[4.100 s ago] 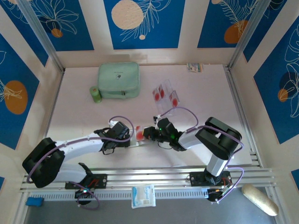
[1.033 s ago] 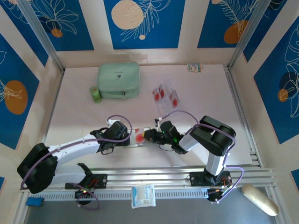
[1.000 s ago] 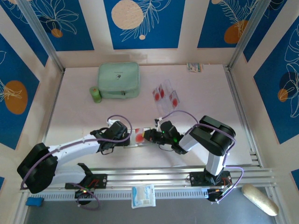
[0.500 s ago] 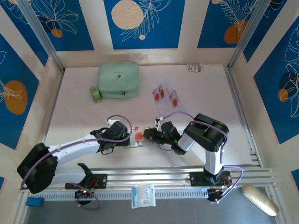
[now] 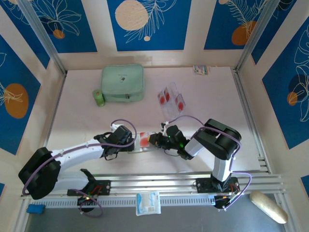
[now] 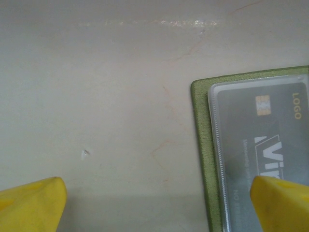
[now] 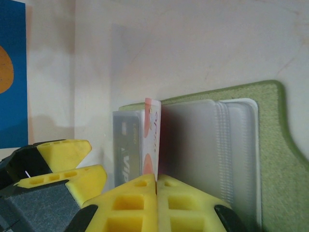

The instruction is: Put the credit cards into the card holder

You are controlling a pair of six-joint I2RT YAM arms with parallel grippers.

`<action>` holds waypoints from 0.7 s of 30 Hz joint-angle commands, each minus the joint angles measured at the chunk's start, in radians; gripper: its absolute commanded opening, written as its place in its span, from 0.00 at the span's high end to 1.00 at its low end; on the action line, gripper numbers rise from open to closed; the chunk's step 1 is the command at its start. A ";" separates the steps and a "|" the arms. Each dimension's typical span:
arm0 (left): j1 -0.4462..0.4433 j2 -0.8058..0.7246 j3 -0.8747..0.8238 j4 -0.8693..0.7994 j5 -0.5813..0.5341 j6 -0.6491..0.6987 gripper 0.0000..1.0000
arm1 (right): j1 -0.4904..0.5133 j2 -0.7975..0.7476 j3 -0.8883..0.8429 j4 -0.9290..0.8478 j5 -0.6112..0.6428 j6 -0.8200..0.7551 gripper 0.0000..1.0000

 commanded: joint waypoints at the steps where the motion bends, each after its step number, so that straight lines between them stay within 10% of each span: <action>1: 0.009 0.007 -0.007 -0.008 0.006 -0.011 0.03 | 0.012 -0.029 0.004 -0.171 0.026 -0.035 1.00; 21: 0.008 0.007 -0.015 -0.001 0.006 -0.012 0.03 | 0.038 -0.033 0.055 -0.257 0.008 -0.040 1.00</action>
